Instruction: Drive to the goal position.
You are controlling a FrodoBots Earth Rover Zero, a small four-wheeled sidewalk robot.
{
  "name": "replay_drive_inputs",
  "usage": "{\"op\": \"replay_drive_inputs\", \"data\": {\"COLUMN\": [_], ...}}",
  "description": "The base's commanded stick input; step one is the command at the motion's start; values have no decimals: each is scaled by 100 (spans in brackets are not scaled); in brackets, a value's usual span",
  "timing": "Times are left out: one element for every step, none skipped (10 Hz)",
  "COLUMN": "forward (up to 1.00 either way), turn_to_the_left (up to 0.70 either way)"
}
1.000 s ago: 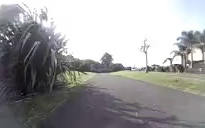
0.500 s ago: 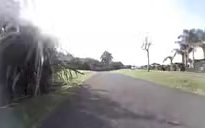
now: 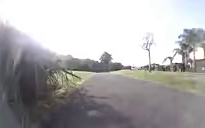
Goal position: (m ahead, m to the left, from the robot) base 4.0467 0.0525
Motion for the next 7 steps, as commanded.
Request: {"op": "replay_drive_inputs", "data": {"forward": [100,100,100,100,100,100,100], "turn_to_the_left": [0,0,0,0,0,0,0]}}
